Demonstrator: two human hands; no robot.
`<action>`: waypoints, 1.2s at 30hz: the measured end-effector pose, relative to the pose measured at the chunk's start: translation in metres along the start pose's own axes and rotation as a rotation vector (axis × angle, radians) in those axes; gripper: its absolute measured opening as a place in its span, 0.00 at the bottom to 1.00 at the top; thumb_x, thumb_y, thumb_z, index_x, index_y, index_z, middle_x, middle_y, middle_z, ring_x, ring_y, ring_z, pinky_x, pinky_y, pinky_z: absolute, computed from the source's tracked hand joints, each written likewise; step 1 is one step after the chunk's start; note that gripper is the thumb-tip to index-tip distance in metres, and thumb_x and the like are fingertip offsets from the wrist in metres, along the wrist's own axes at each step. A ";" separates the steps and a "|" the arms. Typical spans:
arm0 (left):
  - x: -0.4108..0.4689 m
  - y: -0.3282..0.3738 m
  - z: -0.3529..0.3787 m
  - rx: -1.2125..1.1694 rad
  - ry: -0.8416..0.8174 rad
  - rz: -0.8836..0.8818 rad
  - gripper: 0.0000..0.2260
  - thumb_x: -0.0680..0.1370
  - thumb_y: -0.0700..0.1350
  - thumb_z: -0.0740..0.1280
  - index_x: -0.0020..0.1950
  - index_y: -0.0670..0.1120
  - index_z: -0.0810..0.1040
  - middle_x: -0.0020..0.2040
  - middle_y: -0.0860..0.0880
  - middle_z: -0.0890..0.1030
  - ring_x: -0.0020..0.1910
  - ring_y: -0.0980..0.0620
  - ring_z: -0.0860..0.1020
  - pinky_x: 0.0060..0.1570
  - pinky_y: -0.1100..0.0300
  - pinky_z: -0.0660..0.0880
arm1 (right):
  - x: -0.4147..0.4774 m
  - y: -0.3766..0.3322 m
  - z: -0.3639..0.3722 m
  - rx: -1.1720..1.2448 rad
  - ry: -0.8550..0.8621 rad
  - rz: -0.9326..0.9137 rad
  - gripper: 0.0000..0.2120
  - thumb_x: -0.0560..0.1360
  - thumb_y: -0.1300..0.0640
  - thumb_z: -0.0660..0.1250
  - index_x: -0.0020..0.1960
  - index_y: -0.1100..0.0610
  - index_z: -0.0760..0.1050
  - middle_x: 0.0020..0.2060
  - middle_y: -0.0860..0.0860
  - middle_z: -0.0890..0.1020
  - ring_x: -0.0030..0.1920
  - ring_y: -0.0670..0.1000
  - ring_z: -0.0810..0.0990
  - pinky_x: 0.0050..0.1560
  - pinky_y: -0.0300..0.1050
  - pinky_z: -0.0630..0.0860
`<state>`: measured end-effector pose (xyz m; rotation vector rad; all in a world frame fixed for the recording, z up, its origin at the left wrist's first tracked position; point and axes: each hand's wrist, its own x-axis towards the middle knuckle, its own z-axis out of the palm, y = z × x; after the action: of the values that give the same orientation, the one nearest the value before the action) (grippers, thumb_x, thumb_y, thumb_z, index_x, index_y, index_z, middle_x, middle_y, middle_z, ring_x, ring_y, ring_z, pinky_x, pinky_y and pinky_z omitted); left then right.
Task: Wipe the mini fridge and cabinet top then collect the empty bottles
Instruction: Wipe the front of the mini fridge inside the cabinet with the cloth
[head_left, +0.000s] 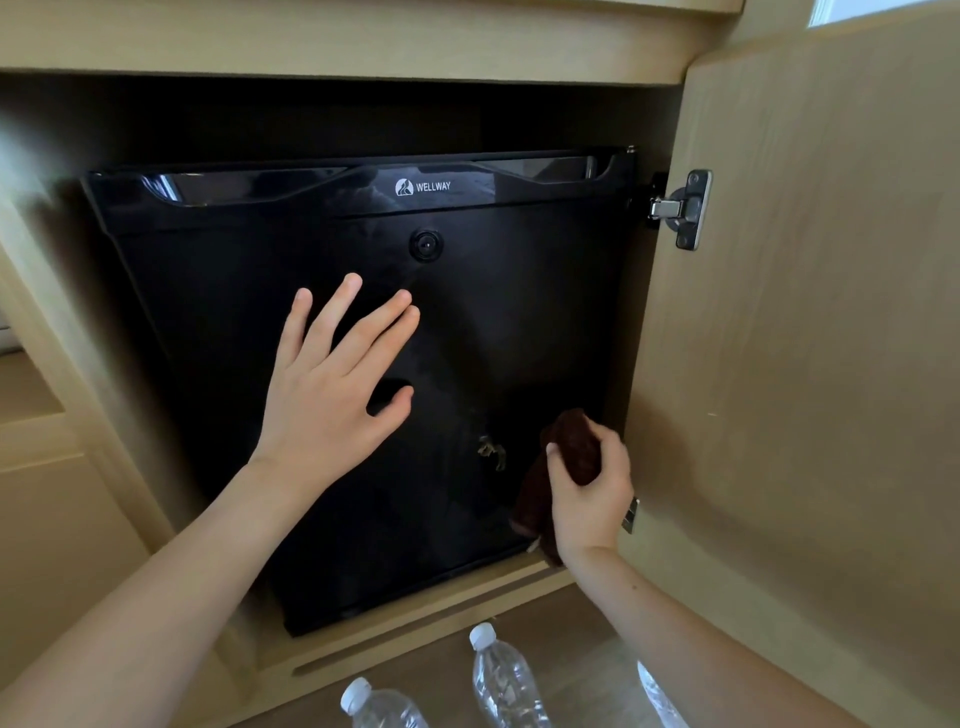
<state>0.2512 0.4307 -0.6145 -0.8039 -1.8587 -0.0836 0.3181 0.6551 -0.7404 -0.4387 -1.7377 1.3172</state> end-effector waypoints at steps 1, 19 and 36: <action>0.000 0.000 0.000 0.000 0.003 0.002 0.28 0.74 0.49 0.70 0.74 0.45 0.72 0.74 0.49 0.71 0.77 0.42 0.61 0.77 0.41 0.49 | -0.007 0.007 0.000 -0.021 -0.005 0.032 0.17 0.75 0.61 0.73 0.63 0.56 0.77 0.57 0.50 0.79 0.55 0.44 0.77 0.52 0.23 0.71; 0.001 0.002 0.003 -0.015 0.035 -0.018 0.28 0.73 0.49 0.70 0.73 0.46 0.73 0.73 0.49 0.73 0.76 0.41 0.61 0.77 0.41 0.49 | 0.000 0.004 -0.016 0.013 -0.013 0.269 0.17 0.74 0.62 0.73 0.63 0.57 0.79 0.52 0.50 0.82 0.57 0.50 0.79 0.55 0.38 0.70; -0.011 -0.009 0.005 -0.022 0.039 0.067 0.23 0.78 0.48 0.69 0.71 0.43 0.74 0.71 0.46 0.74 0.76 0.42 0.64 0.77 0.40 0.53 | -0.002 0.031 -0.004 0.075 0.105 0.257 0.18 0.75 0.59 0.74 0.64 0.55 0.77 0.54 0.50 0.81 0.56 0.49 0.78 0.58 0.42 0.75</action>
<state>0.2443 0.4211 -0.6234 -0.8733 -1.7957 -0.0767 0.3157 0.6678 -0.7689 -0.6941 -1.5783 1.5065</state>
